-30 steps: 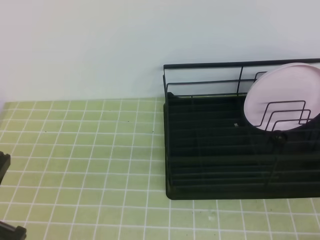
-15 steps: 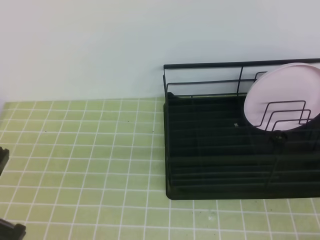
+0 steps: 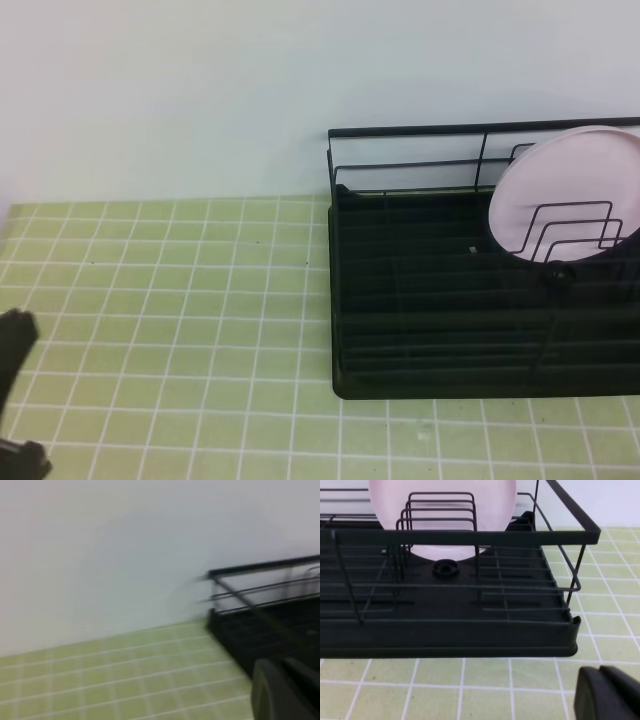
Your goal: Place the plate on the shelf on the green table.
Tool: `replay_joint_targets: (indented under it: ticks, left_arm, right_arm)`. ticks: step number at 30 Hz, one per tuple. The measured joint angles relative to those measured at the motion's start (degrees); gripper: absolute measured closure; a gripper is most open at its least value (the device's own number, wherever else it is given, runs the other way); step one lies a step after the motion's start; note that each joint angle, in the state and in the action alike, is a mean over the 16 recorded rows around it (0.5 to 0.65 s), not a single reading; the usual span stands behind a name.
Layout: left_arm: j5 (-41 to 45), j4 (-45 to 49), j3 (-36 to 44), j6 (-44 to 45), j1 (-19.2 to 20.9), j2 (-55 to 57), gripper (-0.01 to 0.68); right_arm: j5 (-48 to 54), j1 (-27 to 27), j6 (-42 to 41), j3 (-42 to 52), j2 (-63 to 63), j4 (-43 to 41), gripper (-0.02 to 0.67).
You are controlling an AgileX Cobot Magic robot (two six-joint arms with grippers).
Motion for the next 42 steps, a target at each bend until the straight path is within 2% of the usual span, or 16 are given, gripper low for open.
replay_joint_targets:
  ticks: [4,7,11,14,19,26,42]
  left_arm:
    - [0.77,-20.49,0.94,21.92,7.76,-2.29,0.673]
    - [1.12,-31.94,2.93,34.98,13.27,-4.93,0.673]
    - [1.69,-42.31,7.20,47.42,19.18,-9.60,0.673]
    - [3.12,-46.57,11.02,52.58,22.32,-13.87,0.673]
    - [5.20,-47.68,17.52,53.41,25.38,-20.37,0.673]
    - [6.97,-46.86,23.27,51.67,26.81,-25.69,0.673]
    - [5.63,-46.37,25.05,49.55,26.85,-26.28,0.673]
  right_arm:
    - [-0.03,0.00,-0.01,0.00,0.00,0.00,0.649]
    - [-0.05,0.00,-0.01,0.00,0.00,0.00,0.649]
    - [-0.11,0.00,-0.02,0.00,0.00,0.00,0.649]
    - [-0.13,0.00,-0.01,0.00,0.00,0.00,0.649]
    - [-0.17,0.00,-0.01,0.00,0.00,0.00,0.649]
    - [-0.25,0.00,-0.03,0.00,0.00,0.00,0.649]
    - [-0.18,0.00,-0.01,0.00,-0.08,0.00,0.649]
